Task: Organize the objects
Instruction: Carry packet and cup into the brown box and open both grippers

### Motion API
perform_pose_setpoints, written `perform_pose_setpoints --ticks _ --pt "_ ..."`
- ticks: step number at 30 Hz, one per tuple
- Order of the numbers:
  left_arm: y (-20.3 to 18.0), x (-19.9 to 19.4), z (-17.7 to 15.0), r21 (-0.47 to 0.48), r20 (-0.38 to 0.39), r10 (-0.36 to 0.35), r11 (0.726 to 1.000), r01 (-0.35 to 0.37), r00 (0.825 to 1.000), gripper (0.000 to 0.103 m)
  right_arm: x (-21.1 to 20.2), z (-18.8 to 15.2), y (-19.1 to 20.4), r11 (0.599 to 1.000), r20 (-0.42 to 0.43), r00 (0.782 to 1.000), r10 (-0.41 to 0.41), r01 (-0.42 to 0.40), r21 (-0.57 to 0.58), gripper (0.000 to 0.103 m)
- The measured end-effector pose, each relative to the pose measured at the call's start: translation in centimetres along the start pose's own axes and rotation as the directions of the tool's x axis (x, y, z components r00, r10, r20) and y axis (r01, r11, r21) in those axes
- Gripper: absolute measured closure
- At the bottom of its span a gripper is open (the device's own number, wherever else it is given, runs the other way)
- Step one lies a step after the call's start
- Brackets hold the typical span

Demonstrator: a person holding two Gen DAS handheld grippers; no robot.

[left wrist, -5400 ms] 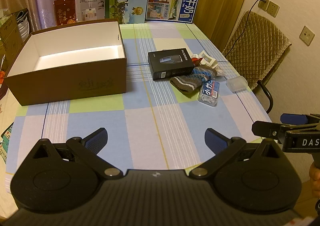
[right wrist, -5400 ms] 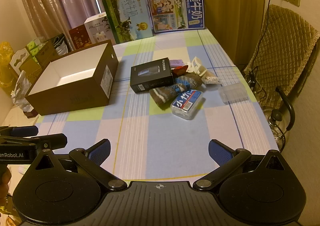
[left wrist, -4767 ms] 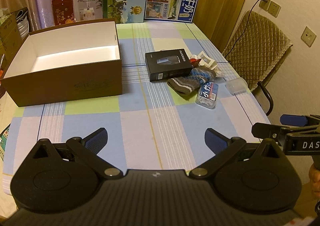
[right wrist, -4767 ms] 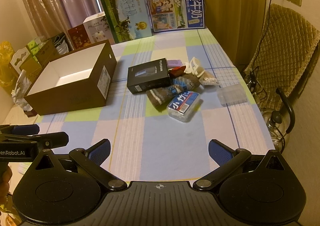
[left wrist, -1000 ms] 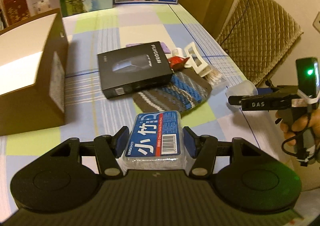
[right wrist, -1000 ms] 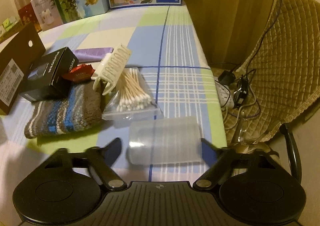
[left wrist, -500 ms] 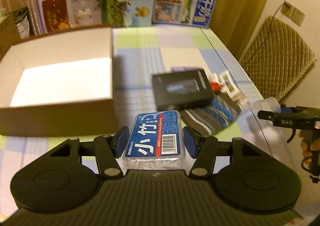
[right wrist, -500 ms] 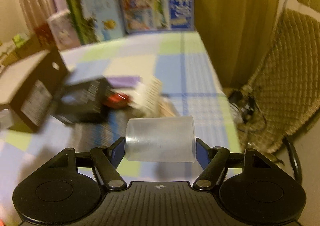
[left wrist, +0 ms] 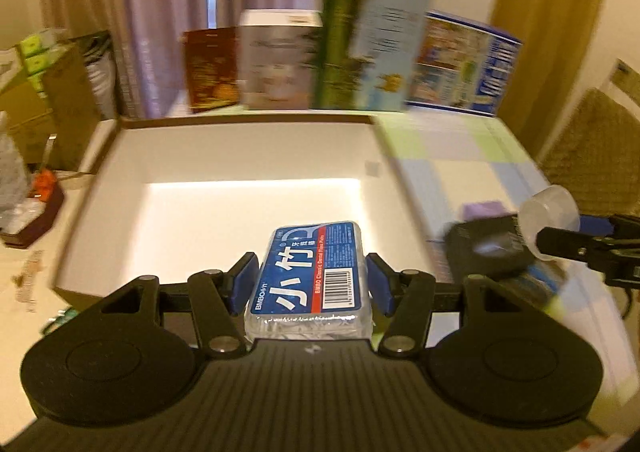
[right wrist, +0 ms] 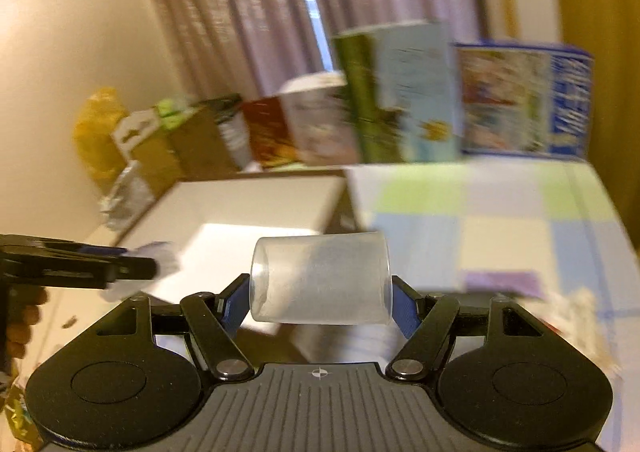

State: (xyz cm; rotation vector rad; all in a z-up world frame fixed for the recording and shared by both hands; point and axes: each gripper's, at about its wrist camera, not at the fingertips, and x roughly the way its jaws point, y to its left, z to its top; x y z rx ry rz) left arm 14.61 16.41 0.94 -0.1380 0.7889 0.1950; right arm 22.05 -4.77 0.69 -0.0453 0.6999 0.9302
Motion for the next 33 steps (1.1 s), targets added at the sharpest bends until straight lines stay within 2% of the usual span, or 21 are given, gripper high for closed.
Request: perform_pose_setpoints --ticks 4,8,12,16,22,31,32,33 --pt "4.4 1.1 1.2 -0.029 -0.012 0.049 0.998 -0.049 0.999 0.049 4.3 1.8 3.9 0.998 -0.011 0.999 0.048 -0.048 -0.05 0.034" --pt "7.9 3.5 1.9 -0.037 -0.047 0.089 0.995 -0.09 0.995 0.049 8.7 2.2 5.9 0.994 -0.078 0.995 0.058 -0.065 -0.087 0.034" --pt "10.7 6.0 2.0 -0.052 -0.088 0.119 0.991 -0.124 0.989 0.049 12.6 2.0 6.9 0.99 -0.163 0.986 0.026 -0.047 -0.129 0.034" --pt "12.9 9.0 1.9 -0.052 -0.153 0.138 0.988 -0.147 0.979 0.049 16.0 1.9 7.3 0.984 -0.254 0.967 -0.032 -0.013 -0.177 0.034" --pt "13.9 12.1 2.4 -0.007 -0.187 0.135 0.99 -0.138 0.973 0.049 19.5 1.5 6.7 0.971 -0.326 0.94 -0.103 0.024 -0.237 0.034" --pt "14.0 14.8 2.8 0.003 -0.215 0.095 0.995 -0.096 0.972 0.049 21.5 1.5 7.0 0.946 -0.323 0.929 -0.179 0.072 -0.316 0.033" --pt "13.9 14.8 3.0 0.011 -0.208 0.101 0.995 -0.101 0.973 0.046 21.5 1.5 7.0 0.944 -0.321 0.929 -0.183 0.075 -0.32 0.032" --pt "13.9 14.8 3.2 0.021 -0.204 0.103 0.995 -0.101 0.973 0.039 21.5 1.6 7.0 0.945 -0.317 0.93 -0.185 0.079 -0.318 0.026"
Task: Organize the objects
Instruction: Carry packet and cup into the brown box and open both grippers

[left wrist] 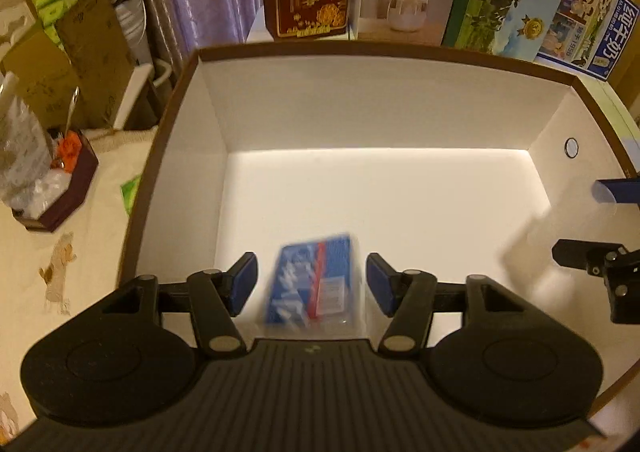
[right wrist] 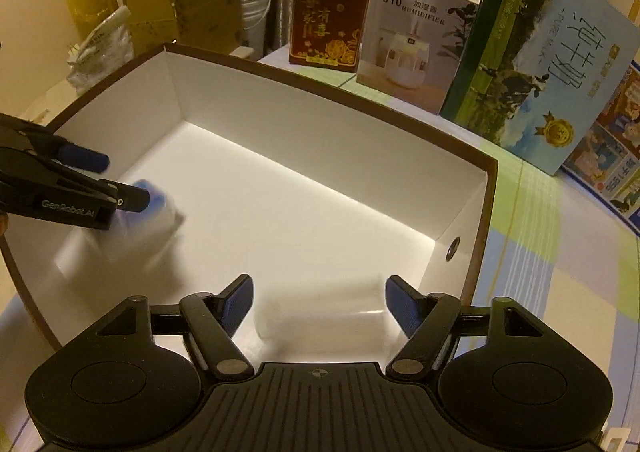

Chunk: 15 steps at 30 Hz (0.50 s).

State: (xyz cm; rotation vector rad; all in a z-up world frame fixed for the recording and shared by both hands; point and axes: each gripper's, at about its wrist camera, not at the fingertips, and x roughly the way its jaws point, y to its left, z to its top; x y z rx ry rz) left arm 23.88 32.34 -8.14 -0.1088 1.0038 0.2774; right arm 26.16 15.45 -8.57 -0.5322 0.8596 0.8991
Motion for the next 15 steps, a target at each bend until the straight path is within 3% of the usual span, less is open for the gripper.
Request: perform_pose_setpoints --ticks 3,15 --pt "0.0 -0.2 0.4 0.004 0.007 -0.018 1.0 0.018 1.0 0.033 -0.4 0.0 0.0 1.0 0.016 1.0 0.009 -0.009 0.005 0.017" --pt "-0.9 -3.0 -0.3 -0.009 0.009 -0.032 0.999 0.032 0.999 0.013 -4.3 -1.6 -0.2 0.997 0.074 0.996 0.054 -0.058 0.054 0.008"
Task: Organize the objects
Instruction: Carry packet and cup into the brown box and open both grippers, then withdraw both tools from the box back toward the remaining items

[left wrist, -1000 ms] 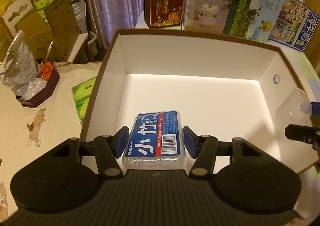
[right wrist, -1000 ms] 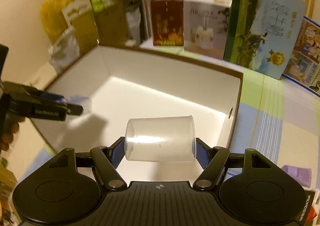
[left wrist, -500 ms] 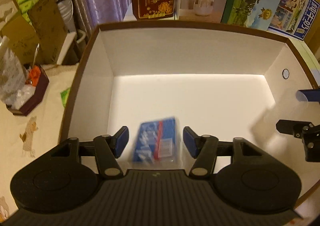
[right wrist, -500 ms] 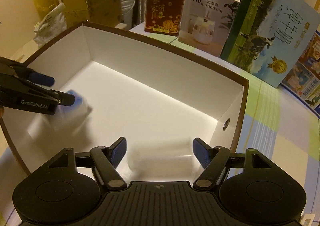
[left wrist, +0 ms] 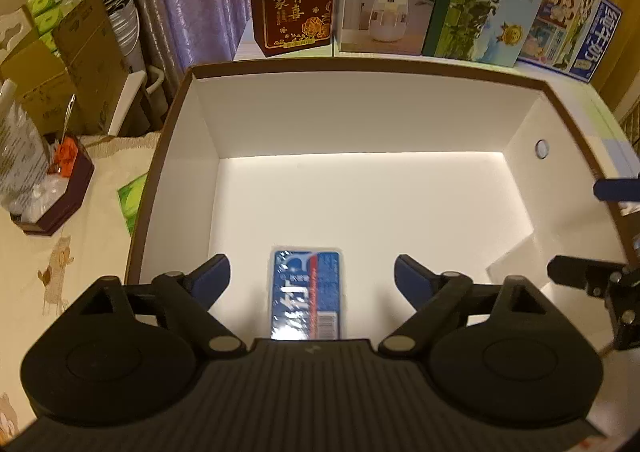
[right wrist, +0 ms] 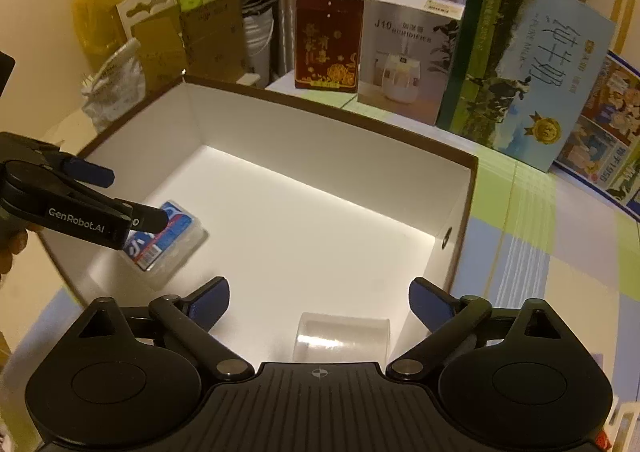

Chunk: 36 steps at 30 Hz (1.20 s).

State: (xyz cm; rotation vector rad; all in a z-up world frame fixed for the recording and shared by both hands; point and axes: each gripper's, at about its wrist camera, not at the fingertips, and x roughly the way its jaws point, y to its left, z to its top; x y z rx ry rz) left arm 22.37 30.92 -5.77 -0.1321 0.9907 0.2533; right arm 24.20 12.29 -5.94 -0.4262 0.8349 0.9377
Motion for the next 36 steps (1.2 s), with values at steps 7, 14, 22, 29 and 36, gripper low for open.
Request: perform_pose_setpoints --ticks 7,14,22,29,36 --pt "-1.0 -3.9 -1.0 -0.018 0.058 0.019 1.0 -0.018 0.998 0.002 -2.7 -1.0 -0.1 0.999 0.034 0.999 0.026 -0.028 0.042 0.006" --pt "-2.0 -7.1 -2.4 -0.058 0.081 0.027 0.998 -0.022 0.996 0.001 -5.2 -1.8 -0.1 0.997 0.063 0.997 0.044 -0.048 0.056 0.004" --pt "-4.1 -9.8 -4.3 -0.047 0.12 0.078 0.996 -0.073 0.99 0.001 -7.9 -3.6 -0.2 0.996 0.084 0.995 0.053 -0.059 0.072 0.002" --pt "-6.2 -11.5 -5.9 -0.058 0.13 0.048 0.997 -0.041 0.99 0.001 -10.4 -5.7 -0.9 0.993 0.097 0.994 0.052 -0.061 0.097 0.002" --pt "-8.2 -13.2 -7.4 -0.067 0.135 0.037 0.997 -0.028 0.99 0.001 -12.7 -7.2 -1.5 0.992 0.116 0.992 0.056 -0.068 0.105 0.002"
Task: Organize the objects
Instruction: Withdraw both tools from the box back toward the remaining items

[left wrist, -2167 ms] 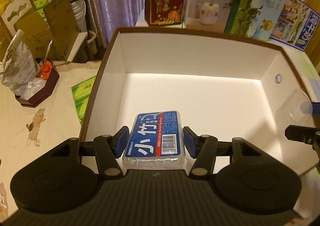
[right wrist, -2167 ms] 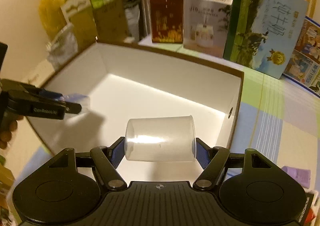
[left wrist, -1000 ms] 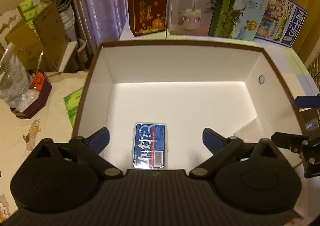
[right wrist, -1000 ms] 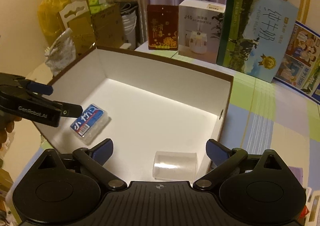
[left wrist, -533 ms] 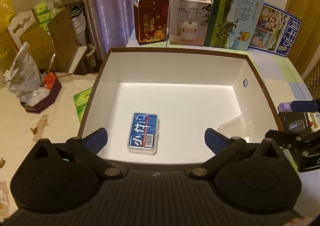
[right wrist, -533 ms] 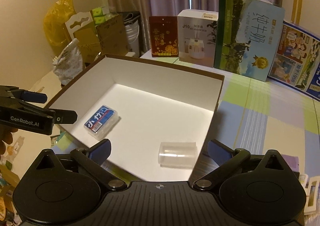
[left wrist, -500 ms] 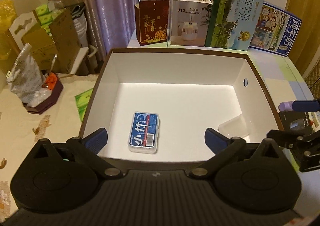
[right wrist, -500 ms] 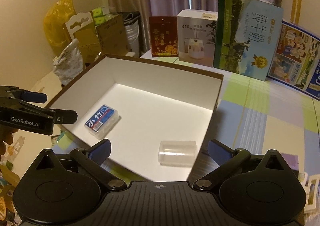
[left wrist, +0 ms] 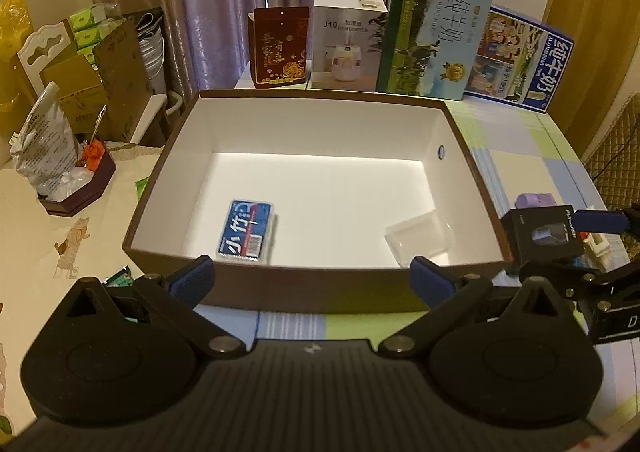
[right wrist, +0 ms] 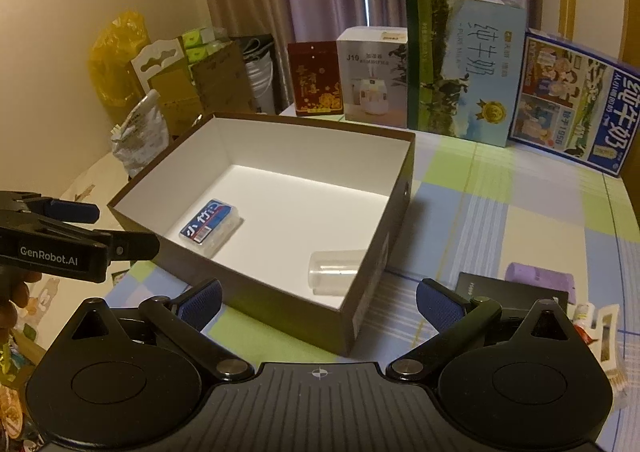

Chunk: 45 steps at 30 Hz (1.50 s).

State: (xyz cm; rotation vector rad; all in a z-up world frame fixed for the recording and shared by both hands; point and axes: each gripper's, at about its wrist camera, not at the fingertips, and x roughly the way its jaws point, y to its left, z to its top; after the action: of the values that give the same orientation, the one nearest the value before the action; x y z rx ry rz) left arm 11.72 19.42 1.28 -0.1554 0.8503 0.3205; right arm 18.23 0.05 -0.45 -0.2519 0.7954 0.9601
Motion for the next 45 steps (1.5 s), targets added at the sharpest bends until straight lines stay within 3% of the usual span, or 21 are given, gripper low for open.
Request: perform_pose_setpoints --ticks 19,29,36,45 --pt "-7.5 -1.6 -2.8 0.05 -0.059 -0.057 0.997 0.06 0.997 0.001 -5.2 -4.3 -4.0 0.999 -0.022 1.0 -0.005 0.006 0.049 0.002" --pt "-12.2 -0.8 -3.3 0.095 -0.084 -0.112 0.988 0.12 0.99 0.001 -7.6 -7.1 -8.3 0.989 -0.056 0.996 -0.072 0.079 0.122 0.002" --pt "-17.0 0.1 -3.1 0.181 -0.098 -0.197 0.96 0.212 0.976 0.001 -8.7 -9.5 -12.5 0.96 -0.101 0.983 -0.153 0.172 0.22 0.002" --pt "-23.7 2.4 -1.4 0.343 -0.114 -0.276 0.891 0.298 0.954 0.001 -9.7 -11.3 -16.6 0.91 -0.113 0.968 -0.223 0.249 0.333 0.002"
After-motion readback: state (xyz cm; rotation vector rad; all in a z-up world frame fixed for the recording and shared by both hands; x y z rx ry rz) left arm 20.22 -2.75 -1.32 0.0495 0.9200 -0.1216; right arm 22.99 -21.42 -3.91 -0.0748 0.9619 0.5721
